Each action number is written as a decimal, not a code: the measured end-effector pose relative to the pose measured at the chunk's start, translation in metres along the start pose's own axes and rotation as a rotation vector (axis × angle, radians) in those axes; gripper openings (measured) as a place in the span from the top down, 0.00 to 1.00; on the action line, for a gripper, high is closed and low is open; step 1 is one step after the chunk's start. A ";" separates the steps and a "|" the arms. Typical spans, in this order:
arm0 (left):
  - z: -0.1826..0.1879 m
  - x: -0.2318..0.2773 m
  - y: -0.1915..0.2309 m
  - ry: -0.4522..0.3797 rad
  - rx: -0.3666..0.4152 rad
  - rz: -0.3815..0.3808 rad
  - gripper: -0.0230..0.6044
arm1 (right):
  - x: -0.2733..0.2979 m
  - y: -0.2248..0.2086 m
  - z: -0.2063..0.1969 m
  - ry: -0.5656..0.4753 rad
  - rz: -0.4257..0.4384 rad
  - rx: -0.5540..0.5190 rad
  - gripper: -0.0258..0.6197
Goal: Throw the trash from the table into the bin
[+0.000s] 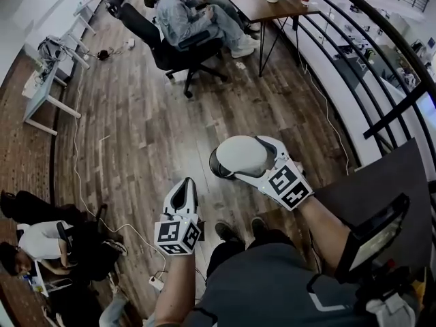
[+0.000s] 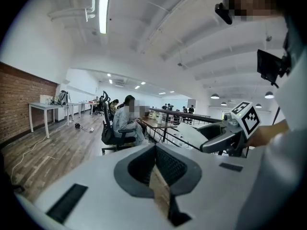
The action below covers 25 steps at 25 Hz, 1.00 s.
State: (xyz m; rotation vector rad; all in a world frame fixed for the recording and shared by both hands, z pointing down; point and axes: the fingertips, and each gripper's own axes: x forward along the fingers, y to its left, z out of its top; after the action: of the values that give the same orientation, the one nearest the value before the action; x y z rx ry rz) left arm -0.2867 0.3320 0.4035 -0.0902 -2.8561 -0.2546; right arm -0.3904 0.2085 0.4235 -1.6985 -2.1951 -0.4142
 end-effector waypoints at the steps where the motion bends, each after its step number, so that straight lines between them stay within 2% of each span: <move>1: -0.002 0.005 0.005 0.007 0.000 0.003 0.95 | 0.007 -0.003 -0.002 0.002 0.000 0.007 0.23; 8: -0.009 0.047 0.048 0.029 -0.009 -0.028 0.95 | 0.060 -0.016 -0.010 0.043 -0.024 0.040 0.23; 13: -0.013 0.078 0.082 0.067 0.064 -0.073 0.95 | 0.102 -0.023 -0.011 0.073 -0.065 0.061 0.23; 20: -0.042 0.115 0.144 0.130 0.052 -0.111 0.95 | 0.164 -0.023 -0.028 0.132 -0.125 0.111 0.23; 25: -0.071 0.142 0.168 0.186 0.029 -0.158 0.95 | 0.202 -0.028 -0.046 0.156 -0.157 0.152 0.23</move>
State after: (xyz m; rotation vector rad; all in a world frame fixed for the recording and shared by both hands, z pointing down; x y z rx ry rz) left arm -0.3903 0.4898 0.5377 0.1576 -2.6830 -0.2395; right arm -0.4605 0.3585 0.5515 -1.3741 -2.1923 -0.3943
